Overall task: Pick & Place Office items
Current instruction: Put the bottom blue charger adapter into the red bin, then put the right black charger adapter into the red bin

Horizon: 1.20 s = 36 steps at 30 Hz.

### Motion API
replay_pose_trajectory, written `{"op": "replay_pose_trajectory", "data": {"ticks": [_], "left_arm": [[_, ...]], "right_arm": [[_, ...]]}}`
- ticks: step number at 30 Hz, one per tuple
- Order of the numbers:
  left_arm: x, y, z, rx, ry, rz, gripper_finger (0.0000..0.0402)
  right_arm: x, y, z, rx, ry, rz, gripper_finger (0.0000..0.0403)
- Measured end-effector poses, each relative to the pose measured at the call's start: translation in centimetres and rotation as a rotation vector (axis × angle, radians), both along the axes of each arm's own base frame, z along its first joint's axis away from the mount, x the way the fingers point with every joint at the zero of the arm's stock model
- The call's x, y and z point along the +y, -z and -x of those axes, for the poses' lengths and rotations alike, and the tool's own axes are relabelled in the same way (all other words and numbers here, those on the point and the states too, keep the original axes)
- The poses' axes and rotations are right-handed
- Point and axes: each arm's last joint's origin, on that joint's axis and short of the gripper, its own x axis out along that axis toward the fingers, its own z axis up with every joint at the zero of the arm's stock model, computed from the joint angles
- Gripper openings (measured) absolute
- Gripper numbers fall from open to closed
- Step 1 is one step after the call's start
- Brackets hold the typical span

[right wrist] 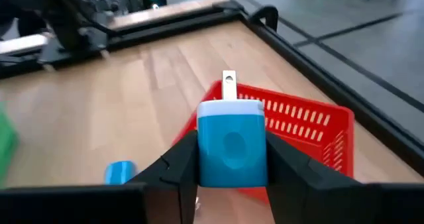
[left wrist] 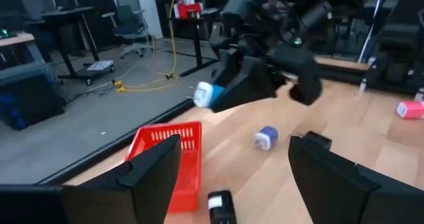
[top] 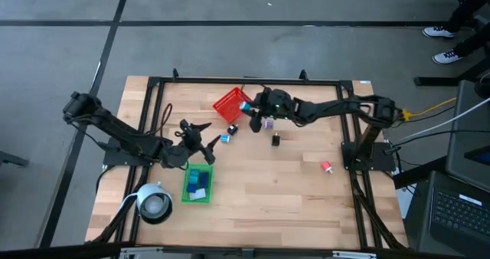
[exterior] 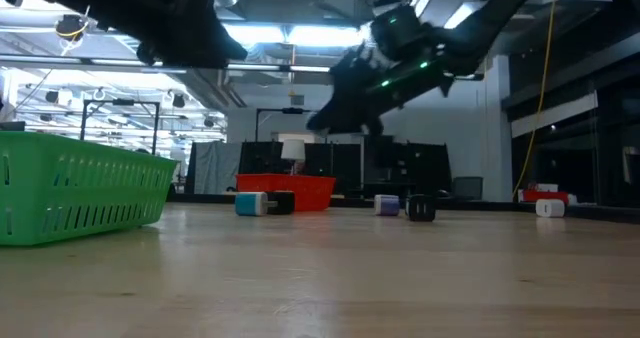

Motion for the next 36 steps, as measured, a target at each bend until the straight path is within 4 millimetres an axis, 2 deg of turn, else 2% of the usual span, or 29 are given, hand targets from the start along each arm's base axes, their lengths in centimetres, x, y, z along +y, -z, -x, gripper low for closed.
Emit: {"op": "replay_pose_trajectory", "data": {"ticks": [8, 14, 17, 22, 25, 29, 36], "left_arm": [[0.3, 0.3, 0.0, 0.005, 0.013, 0.015, 0.0274], [0.2, 0.3, 0.1, 0.015, 0.023, 0.009, 0.0274], [0.1, 0.4, 0.1, 0.02, 0.033, 0.009, 0.0274], [0.1, 0.4, 0.0, 0.028, 0.073, 0.023, 0.0274], [0.0, 0.4, 0.0, 0.023, 0.073, 0.029, 0.0274], [0.0, 0.4, 0.0, 0.024, 0.077, 0.03, 0.0274], [0.0, 0.5, 0.0, 0.034, 0.102, 0.037, 0.0274]], "right_arm": [[-2.9, 1.1, -5.5, 0.07, 0.048, -0.036, 0.0131], [-4.2, 0.7, -7.8, 0.179, 0.16, -0.006, 0.0131], [-4.4, 0.2, -8.1, 0.172, 0.13, -0.052, 0.0144], [-4.2, 0.3, -8.2, 0.16, 0.095, -0.109, 0.0247], [-4.1, 0.3, -8.2, 0.156, 0.099, -0.124, 0.028], [-4.0, 0.3, -8.1, 0.179, 0.096, -0.122, 0.0285], [-2.9, -0.1, -6.5, 0.386, -0.02, -0.095, 0.0272]]}}
